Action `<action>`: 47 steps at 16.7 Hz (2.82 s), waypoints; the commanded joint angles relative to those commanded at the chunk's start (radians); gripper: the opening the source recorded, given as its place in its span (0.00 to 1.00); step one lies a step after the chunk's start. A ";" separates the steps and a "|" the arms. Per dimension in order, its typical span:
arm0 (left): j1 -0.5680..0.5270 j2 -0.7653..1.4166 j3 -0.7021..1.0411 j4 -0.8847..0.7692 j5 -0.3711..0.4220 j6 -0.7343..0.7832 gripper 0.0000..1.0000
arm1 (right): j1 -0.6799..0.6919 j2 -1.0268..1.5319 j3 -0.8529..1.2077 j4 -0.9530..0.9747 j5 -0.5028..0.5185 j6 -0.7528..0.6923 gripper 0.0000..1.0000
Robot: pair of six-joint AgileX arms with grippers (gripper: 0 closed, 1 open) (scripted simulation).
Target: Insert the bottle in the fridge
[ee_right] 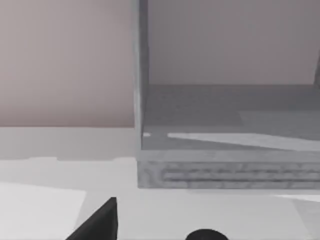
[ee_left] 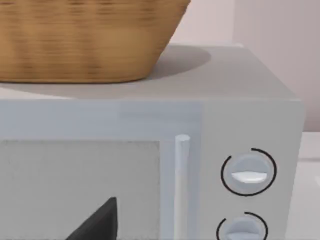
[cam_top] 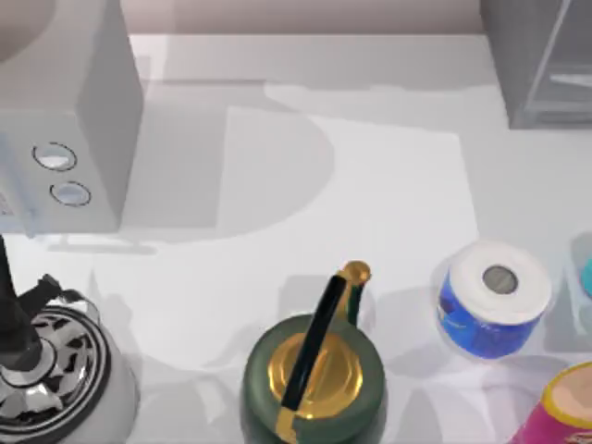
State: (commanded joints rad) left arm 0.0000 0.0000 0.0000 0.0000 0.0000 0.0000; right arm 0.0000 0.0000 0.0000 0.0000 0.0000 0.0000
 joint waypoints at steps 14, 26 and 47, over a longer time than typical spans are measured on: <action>0.000 0.000 0.000 0.000 0.000 0.000 1.00 | -0.202 0.644 0.362 -0.123 -0.457 -0.500 1.00; 0.000 0.000 0.000 0.000 0.000 0.000 1.00 | -0.538 1.484 0.637 -0.334 -0.911 -1.124 1.00; 0.000 0.000 0.000 0.000 0.000 0.000 1.00 | -0.377 1.654 0.580 0.062 -0.852 -0.888 1.00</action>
State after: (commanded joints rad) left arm 0.0000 0.0000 0.0000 0.0000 0.0000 0.0000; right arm -0.3768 1.6540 0.5798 0.0618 -0.8519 -0.8884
